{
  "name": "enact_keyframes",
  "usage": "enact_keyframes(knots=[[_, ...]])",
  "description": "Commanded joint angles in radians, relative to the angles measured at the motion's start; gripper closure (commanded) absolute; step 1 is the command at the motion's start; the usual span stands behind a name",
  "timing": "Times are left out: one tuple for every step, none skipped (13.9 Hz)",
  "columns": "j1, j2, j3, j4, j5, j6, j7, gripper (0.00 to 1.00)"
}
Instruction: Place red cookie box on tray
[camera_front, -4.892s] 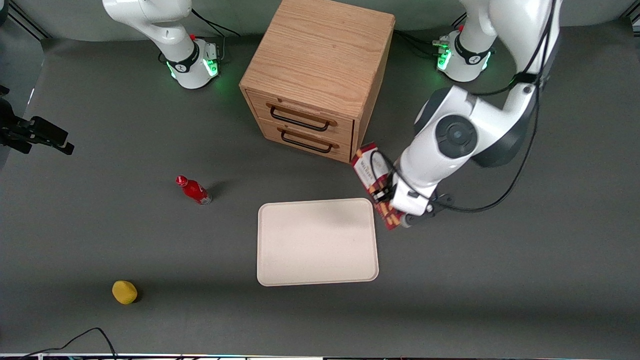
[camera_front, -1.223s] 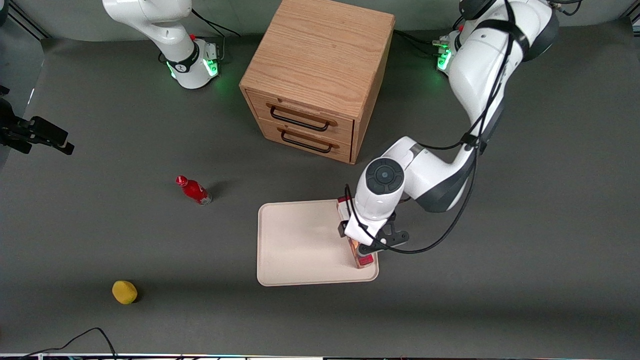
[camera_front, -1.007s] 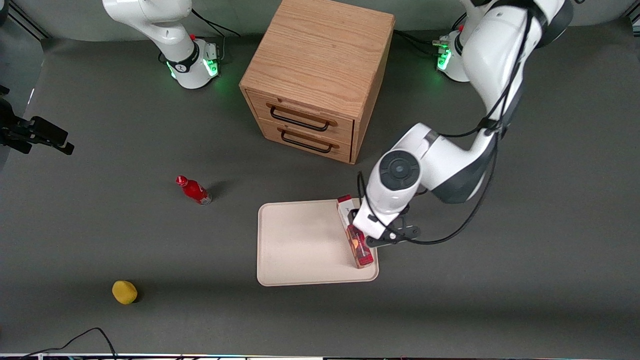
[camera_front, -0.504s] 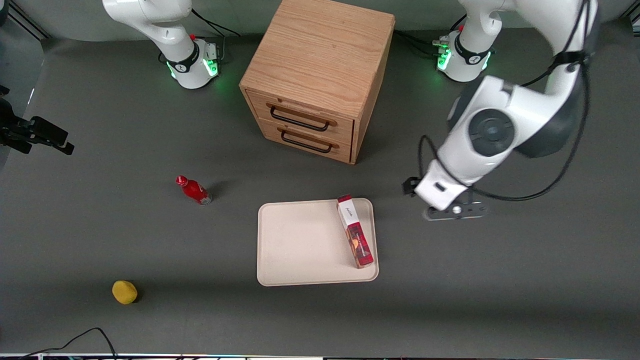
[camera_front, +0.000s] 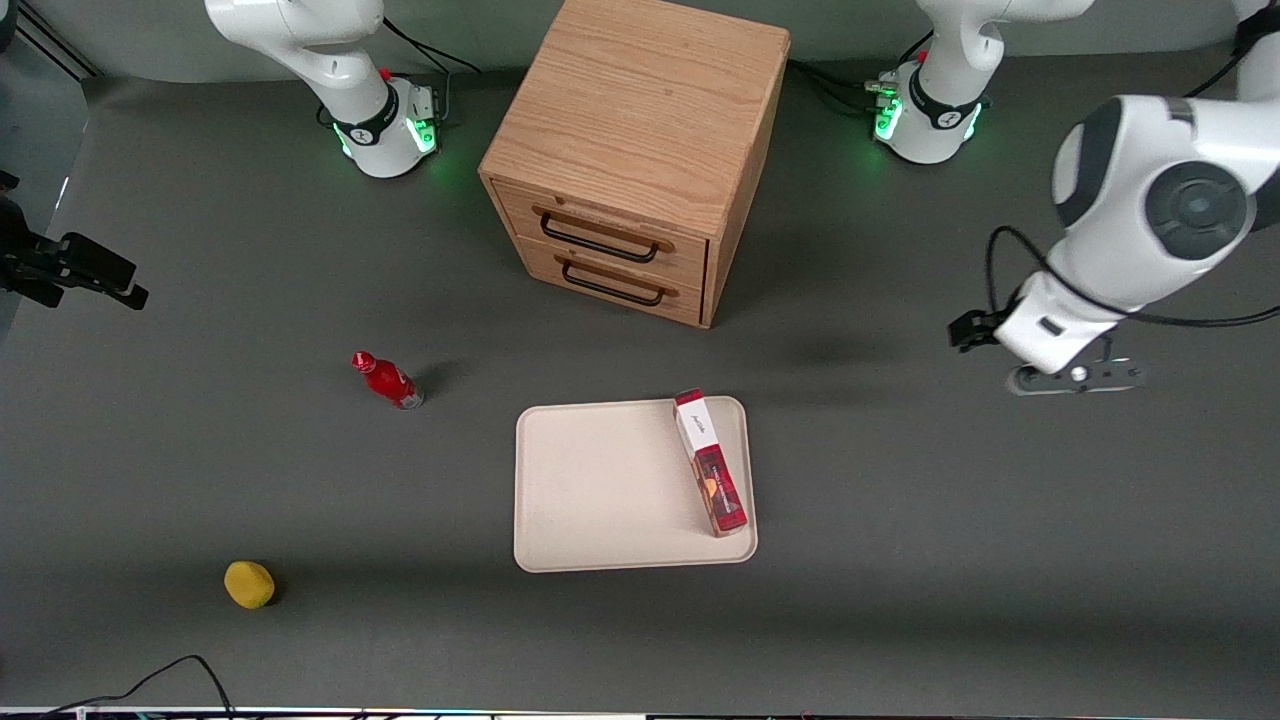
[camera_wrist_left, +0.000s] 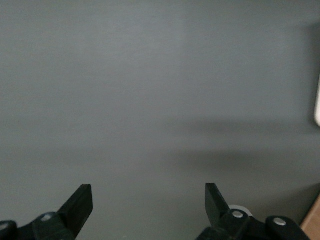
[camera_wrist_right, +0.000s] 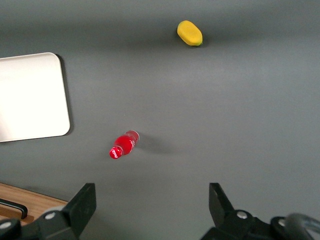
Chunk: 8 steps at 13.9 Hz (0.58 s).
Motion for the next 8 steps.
enact_keyframes(knots=[[-0.001,-0.094,0.106,-0.080,-0.016,0.007,0.144,0.00],[0.003,-0.108,0.127,-0.074,-0.016,-0.024,0.184,0.00],[0.006,-0.122,0.130,-0.051,-0.014,-0.053,0.195,0.00],[0.007,-0.125,0.130,-0.007,-0.013,-0.109,0.195,0.00],[0.008,-0.122,0.130,0.061,-0.013,-0.174,0.195,0.00],[0.007,-0.118,0.130,0.115,-0.013,-0.223,0.195,0.00],[0.005,-0.116,0.128,0.159,-0.011,-0.268,0.178,0.00],[0.005,-0.115,0.128,0.198,-0.010,-0.303,0.175,0.00]])
